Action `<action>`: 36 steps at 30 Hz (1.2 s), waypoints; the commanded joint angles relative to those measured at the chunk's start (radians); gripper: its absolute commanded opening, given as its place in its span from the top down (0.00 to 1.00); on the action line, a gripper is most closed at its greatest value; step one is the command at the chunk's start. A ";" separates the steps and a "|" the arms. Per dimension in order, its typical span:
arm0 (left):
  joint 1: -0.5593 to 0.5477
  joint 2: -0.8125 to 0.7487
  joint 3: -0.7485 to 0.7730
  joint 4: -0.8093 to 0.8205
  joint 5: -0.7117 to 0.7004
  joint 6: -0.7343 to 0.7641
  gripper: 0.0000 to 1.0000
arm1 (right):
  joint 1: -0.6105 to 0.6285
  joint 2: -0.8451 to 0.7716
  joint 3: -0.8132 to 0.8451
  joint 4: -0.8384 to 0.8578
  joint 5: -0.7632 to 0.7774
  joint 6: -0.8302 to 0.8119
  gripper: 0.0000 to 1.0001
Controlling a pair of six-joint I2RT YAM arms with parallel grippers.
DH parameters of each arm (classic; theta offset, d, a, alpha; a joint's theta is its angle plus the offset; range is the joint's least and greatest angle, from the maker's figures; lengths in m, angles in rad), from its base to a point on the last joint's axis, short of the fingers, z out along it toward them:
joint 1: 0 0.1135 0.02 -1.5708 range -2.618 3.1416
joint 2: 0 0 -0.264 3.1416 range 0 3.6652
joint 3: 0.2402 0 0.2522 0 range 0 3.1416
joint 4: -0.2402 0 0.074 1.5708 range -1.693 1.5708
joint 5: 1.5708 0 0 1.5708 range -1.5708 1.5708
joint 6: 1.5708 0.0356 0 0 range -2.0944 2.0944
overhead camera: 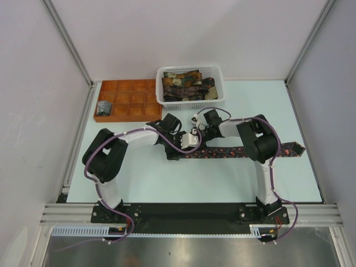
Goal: Roll the ties
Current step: Roll the tie at the center of the board.
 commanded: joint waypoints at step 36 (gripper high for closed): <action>-0.021 -0.051 -0.066 0.022 -0.041 -0.009 0.84 | -0.013 0.014 0.213 -0.403 0.176 -0.372 0.85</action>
